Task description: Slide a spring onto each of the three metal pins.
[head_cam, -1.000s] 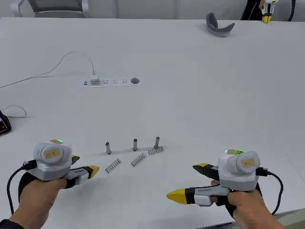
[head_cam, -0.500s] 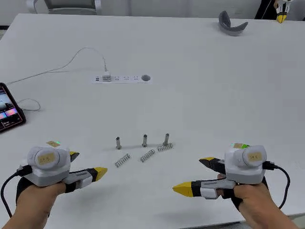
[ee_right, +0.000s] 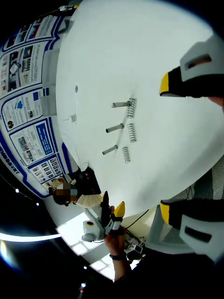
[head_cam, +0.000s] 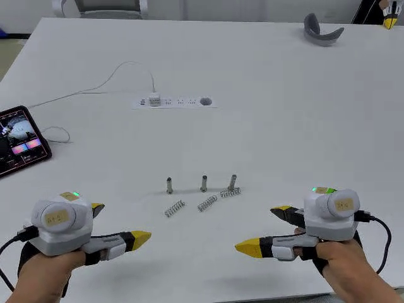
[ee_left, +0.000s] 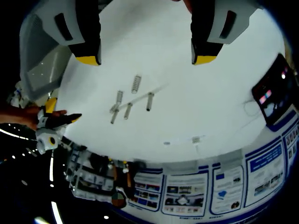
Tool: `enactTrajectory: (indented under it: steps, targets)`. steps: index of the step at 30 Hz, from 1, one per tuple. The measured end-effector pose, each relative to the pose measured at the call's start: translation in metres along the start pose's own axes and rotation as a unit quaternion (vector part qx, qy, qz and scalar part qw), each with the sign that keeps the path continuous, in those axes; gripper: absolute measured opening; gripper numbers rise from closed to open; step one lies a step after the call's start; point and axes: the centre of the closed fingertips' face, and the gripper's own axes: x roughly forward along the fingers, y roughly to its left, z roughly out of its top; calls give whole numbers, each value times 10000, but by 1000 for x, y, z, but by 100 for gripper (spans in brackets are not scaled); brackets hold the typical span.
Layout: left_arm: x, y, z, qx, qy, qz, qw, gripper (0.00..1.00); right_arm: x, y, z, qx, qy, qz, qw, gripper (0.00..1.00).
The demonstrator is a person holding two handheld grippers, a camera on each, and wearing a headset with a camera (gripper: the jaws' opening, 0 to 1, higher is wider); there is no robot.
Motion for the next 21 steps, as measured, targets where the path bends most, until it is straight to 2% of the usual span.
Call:
enactTrajectory:
  steps: [7,10,21]
  targets:
    - [2,-3,-6,-15,31,-58,10000,82,0,2,0,-5,1,-1,10000,92]
    - [3,-4,-5,0,34,-88,10000,82,0,2,-1,-11,2,-7,10000,92]
    - [14,-11,1,397,206,-260,9987,81,-4,3,-5,-54,56,-65,9999,92]
